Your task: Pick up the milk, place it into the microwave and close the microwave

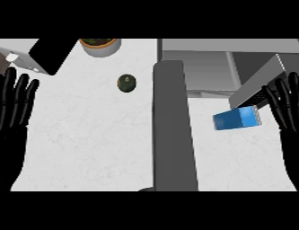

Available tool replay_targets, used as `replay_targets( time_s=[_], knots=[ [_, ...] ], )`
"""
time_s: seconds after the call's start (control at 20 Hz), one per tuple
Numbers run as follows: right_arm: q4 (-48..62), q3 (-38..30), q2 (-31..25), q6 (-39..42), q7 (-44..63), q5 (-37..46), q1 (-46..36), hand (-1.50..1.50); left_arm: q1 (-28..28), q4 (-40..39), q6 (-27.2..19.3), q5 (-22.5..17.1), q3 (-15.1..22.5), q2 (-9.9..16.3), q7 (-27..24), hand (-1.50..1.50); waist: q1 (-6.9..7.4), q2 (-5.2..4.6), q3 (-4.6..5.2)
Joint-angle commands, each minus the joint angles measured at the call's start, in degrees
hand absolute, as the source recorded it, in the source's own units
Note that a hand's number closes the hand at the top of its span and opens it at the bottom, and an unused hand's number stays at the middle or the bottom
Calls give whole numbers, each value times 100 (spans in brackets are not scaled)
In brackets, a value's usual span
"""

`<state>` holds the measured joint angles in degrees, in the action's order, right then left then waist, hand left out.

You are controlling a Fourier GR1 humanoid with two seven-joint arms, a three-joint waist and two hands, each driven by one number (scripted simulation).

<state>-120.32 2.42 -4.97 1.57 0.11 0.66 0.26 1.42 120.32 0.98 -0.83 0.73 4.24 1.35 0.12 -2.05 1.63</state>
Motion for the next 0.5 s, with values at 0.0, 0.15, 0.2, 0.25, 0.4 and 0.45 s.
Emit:
replay_targets(
  time_s=[0.0, 0.15, 0.2, 0.25, 0.4, 0.45],
  knots=[
    [186, -201, -61, 1, 66, -70, -216, -150, -335, -435, 183, -2, 154, -76, -352, -150, -3, 195, -160],
    [-313, -929, -116, 72, -157, -847, 139, -150, -121, -250, 130, -83, -28, 28, -2, -150, -42, 212, -166],
    [-315, -1152, -109, 50, -358, -980, 162, -150, -125, -520, 354, -341, -285, 164, -315, -150, -49, 208, -164],
    [-441, -1447, -241, 155, -230, -1339, 167, -150, 178, -662, 91, 38, -48, -1, -236, -150, -83, 207, -166],
    [-244, -1417, -261, 467, 186, -1961, 491, -150, -328, -842, 6, -1221, -287, -409, -95, -150, -69, 206, -163],
    [-578, -1388, -274, 518, 332, -2023, 701, -150, -601, -619, 148, -1195, -259, -363, -19, -150, -43, 217, -163]
  ],
)
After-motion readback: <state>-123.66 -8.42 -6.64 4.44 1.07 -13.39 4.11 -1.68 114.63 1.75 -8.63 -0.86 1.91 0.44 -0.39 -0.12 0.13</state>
